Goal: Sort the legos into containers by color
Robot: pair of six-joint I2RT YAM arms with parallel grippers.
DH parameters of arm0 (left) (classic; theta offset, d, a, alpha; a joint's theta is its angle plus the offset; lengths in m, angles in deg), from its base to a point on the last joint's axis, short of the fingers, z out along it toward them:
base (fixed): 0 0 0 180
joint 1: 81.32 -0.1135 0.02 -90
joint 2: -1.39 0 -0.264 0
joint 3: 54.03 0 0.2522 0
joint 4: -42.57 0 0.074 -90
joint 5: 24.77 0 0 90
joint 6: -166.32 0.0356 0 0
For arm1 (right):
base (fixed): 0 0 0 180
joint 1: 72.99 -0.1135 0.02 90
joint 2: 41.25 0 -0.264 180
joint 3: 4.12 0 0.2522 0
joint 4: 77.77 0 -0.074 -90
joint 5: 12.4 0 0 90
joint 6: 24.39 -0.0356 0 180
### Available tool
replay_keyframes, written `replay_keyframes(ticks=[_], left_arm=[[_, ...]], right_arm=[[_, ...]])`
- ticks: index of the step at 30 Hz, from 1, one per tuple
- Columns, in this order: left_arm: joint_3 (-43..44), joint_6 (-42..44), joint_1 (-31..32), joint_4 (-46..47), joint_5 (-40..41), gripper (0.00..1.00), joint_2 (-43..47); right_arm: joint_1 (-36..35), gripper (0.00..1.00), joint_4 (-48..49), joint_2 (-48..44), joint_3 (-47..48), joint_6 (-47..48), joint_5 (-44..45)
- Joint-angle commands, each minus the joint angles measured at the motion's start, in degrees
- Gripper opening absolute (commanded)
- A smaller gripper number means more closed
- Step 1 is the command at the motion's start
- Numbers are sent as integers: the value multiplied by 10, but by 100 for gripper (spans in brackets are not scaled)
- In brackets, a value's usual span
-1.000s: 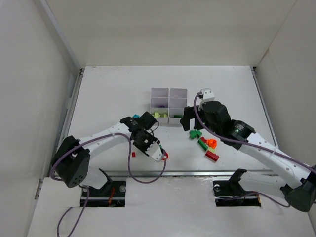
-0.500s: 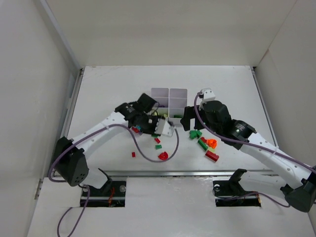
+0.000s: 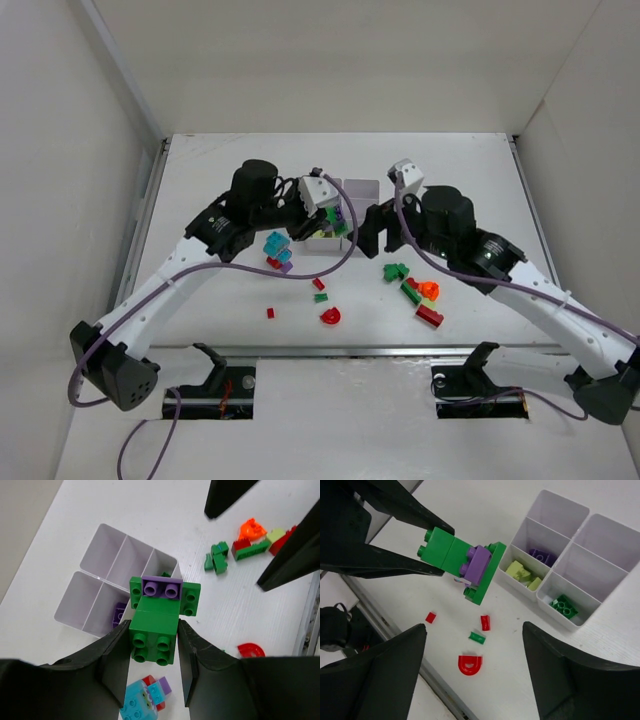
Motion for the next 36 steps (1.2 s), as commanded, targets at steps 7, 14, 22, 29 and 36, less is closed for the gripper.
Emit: replay_keyframes(ticks=[7,14,22,29,36], left_arm=[[-11,-68,1,61,-10,0,42],[-17,-68,1,61,-26,0,47],[-17,-68,1,66,-32,0,53],[-17,-68,1,66,-24,0,58],[-22,-63,1,55,-6,0,64]], right_arm=[[-5,72,48,76,57,27,-89],[-5,55,54,96,63,27,-78],[-5,38,60,114,63,27,-78],[-5,4,55,119,63,27,-70],[-5,0,27,119,47,27,8]])
